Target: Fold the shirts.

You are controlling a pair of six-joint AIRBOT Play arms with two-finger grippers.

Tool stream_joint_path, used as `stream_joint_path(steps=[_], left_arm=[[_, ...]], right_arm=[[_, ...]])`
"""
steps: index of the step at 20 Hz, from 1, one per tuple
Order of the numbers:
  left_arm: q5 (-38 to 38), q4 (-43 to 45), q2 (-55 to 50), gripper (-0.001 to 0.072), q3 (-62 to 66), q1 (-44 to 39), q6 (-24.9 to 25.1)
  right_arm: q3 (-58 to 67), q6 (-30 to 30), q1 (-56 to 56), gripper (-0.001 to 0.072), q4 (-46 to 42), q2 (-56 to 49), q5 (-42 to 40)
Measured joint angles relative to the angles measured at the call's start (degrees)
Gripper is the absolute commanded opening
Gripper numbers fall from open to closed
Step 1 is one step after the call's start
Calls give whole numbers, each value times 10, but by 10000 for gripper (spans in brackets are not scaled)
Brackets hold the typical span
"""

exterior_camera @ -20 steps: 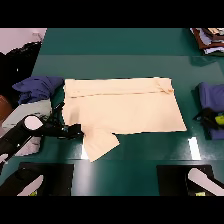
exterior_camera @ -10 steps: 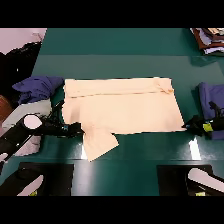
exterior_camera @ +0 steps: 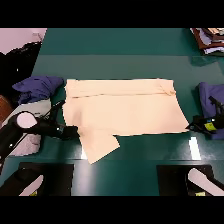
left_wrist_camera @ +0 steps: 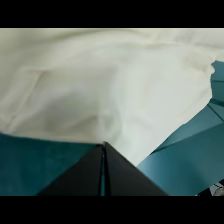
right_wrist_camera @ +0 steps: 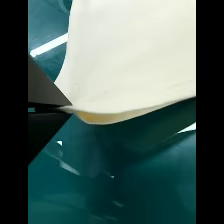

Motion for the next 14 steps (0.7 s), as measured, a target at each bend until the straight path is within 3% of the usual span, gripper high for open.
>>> stream_joint_path(steps=[7, 10, 14], left_arm=[[-158, 45, 154, 22, 22, 0, -84], [-142, 67, 150, 22, 56, 1, -96], [-75, 129, 50, 23, 127, 1, -79]], right_arm=[[2, 2, 2, 21, -56, 151, 70], [26, 16, 7, 21, -58, 163, 74], [105, 27, 53, 20, -40, 100, 59]])
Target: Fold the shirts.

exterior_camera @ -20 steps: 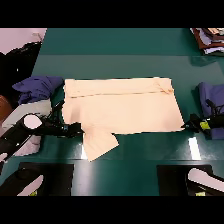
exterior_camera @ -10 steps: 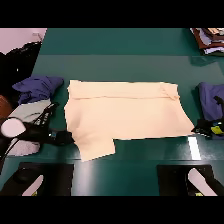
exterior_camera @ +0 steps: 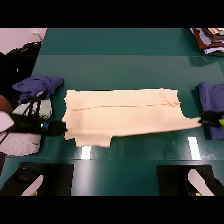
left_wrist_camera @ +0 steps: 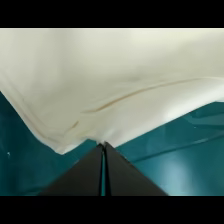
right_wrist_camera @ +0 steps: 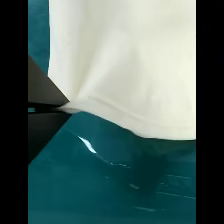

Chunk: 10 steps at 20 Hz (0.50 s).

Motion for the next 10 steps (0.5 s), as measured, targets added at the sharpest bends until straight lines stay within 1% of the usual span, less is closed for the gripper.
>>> stream_joint_path(steps=[3, 6, 10], left_arm=[[58, 40, -112, 23, 77, 0, 17], [98, 78, -214, 23, 163, 5, 24], [153, 99, -309, 23, 245, 46, 26]], right_arm=[[75, 19, 42, 20, 6, -85, -20], [158, 38, 73, 20, 11, -181, -29], [261, 57, 101, 21, 19, -295, -33]])
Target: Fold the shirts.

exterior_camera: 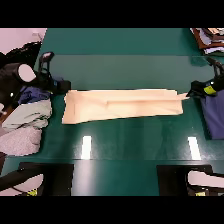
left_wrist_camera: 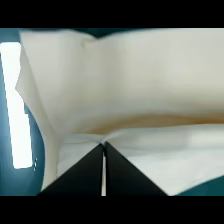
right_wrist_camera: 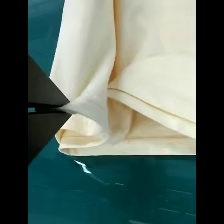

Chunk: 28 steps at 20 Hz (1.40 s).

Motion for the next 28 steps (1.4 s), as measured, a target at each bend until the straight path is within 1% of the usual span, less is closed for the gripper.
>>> stream_joint_path(steps=[3, 4, 5, 6, 7, 10, 12, 13, 14, 15, 16, 19, 21, 23, 28], left_arm=[[54, -15, -38, 24, 23, 33, 1], [67, -20, -48, 24, 27, 39, 4], [78, -25, -59, 107, 30, 43, 8], [88, -29, -68, 428, 32, 46, 12], [95, -41, -78, 625, 33, 50, 13], [103, -74, -94, 625, 39, 51, 16], [98, -80, -98, 622, 49, 54, 20], [87, -87, -99, 430, 55, 53, 26], [75, -92, -99, 195, 59, 52, 32], [64, -96, -100, 65, 63, 53, 36], [54, -102, -100, 53, 66, 54, 42], [30, -130, -101, 53, 70, 53, 64], [22, -141, -101, 53, 71, 53, 74], [17, -151, -101, 53, 72, 53, 80], [12, -159, -101, 53, 72, 53, 88]], right_arm=[[68, 16, 9, 27, 5, -73, 0], [88, 19, 11, 115, 6, -93, 0], [107, 21, 12, 302, 12, -114, 0], [123, 23, 11, 413, 18, -131, 0], [140, 24, 7, 461, 37, -148, 0], [185, 22, -6, 461, 96, -189, 8], [203, 8, -22, 465, 124, -206, 26], [208, -2, -30, 552, 136, -211, 41], [210, -12, -38, 664, 143, -214, 54], [209, -20, -48, 695, 146, -217, 65], [203, -26, -55, 695, 150, -218, 76], [161, -42, -70, 695, 162, -222, 92], [122, -64, -74, 695, 188, -222, 94], [83, -87, -73, 696, 223, -223, 91], [21, -124, -57, 692, 259, -223, 68]])
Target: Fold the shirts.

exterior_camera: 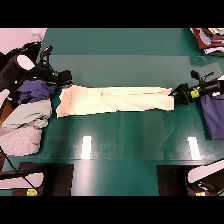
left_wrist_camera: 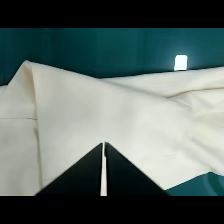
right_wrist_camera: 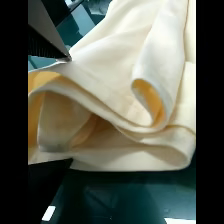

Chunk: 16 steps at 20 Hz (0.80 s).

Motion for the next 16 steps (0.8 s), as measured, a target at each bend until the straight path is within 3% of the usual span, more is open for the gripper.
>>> stream_joint_path(steps=[3, 5, 7, 16], left_arm=[[-1, -2, 0, 52, 0, 0, 1], [-4, -3, 0, 51, 0, 0, 1], [-7, -7, -1, 23, 0, 0, 2], [7, -25, -71, 23, 73, -118, 19]], right_arm=[[-16, -7, 9, 654, 12, 0, -17], [-22, -10, 13, 388, 10, 0, -35], [-25, -12, 14, 17, -1, -1, -52], [49, -3, 35, 19, 10, 38, -6]])
